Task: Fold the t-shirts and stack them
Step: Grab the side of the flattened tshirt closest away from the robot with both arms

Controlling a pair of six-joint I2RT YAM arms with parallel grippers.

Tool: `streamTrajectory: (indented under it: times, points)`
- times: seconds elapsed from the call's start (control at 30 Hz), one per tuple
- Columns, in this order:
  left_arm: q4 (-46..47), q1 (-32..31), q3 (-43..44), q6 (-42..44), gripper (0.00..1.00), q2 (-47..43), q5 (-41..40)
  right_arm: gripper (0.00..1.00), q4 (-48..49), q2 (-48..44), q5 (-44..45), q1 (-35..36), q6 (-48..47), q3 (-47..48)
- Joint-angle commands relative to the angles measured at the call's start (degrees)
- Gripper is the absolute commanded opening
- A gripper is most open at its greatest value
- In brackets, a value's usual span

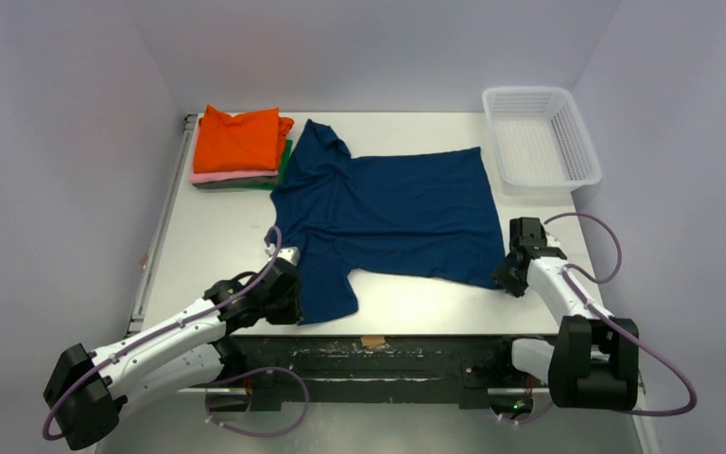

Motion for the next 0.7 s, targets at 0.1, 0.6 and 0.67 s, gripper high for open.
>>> streamTrajectory:
  times: [0.1,0.6,0.67]
  points:
    - [-1.0,-0.3,2.0,0.5,0.0,-1.0,-1.3,0.04,2.1,1.3,-2.7,1.5,2.6,-0.7]
    - [-14.1,-0.4,6.8,0.3,0.0,-18.9,10.8,0.0,-17.3,-25.8,-0.3,1.6,3.0,8.1]
    - [-15.6,-0.4,7.6,-0.4,0.0,-21.5,13.0,0.0,-20.5,-28.6,0.4,1.6,2.7,10.6]
